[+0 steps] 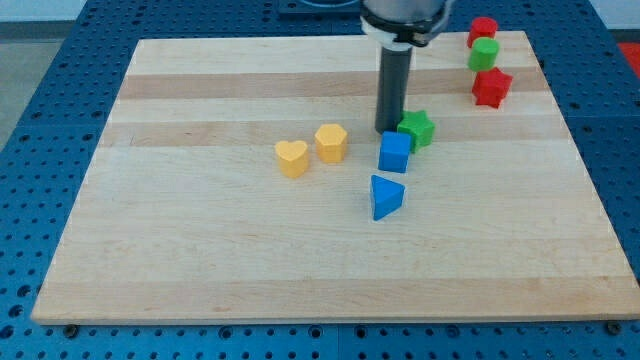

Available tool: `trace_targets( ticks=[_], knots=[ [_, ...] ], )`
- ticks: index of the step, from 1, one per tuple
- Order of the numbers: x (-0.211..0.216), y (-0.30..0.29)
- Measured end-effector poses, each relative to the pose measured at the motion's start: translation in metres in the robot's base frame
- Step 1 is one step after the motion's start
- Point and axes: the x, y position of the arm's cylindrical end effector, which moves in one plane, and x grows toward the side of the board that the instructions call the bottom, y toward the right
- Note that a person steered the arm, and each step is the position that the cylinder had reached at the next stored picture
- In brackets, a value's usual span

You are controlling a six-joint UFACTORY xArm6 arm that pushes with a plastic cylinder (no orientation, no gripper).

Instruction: Place the green star below the red star

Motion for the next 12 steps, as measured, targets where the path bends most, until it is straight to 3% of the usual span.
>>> trace_targets(
  ticks=[4,7,12],
  knots=[
    [0.048,0.029],
    [0.043,0.090],
    [0.043,0.107]
  ],
)
